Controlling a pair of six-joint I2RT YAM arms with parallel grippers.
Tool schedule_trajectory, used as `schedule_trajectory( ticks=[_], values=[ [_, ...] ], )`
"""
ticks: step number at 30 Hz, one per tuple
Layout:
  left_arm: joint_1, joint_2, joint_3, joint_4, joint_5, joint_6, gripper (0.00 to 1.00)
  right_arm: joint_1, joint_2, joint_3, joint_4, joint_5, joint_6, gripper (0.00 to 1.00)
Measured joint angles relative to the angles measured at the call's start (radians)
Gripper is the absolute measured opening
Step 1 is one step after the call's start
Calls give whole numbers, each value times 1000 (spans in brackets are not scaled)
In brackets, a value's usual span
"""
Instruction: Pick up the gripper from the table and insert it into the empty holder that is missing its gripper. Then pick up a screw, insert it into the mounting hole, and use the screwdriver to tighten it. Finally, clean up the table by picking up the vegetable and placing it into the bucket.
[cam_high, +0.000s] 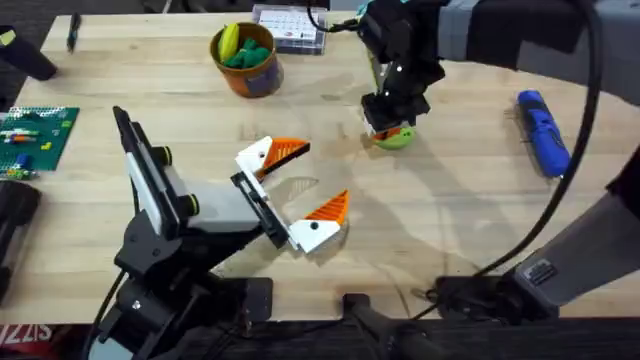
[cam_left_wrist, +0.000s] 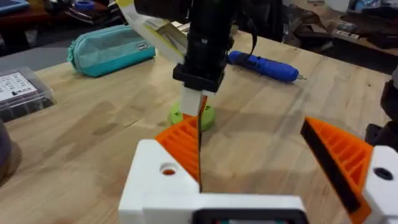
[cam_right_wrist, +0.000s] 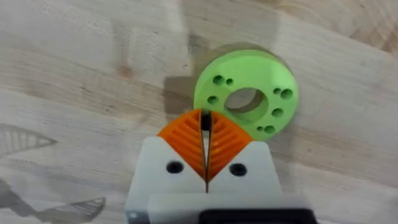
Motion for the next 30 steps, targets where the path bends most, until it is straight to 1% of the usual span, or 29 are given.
schedule_trajectory(
  ticks=[9, 14, 21, 22, 24, 30],
  values=[
    [0, 0, 0, 0, 0, 0, 986, -1, 0, 0, -2, -1, 0, 7],
    [0, 0, 0, 0, 0, 0, 986, -9, 0, 36, -81, -5, 0, 7],
    [0, 0, 0, 0, 0, 0, 986, -16, -37, 176, -190, -8, 0, 7],
    [0, 0, 0, 0, 0, 0, 986, -16, -63, 257, -257, -9, -1, 7],
    [0, 0, 0, 0, 0, 0, 986, -16, -74, 307, -301, -9, 0, 7],
    [0, 0, 0, 0, 0, 0, 986, -16, -77, 420, -389, -11, -1, 7]
  ],
)
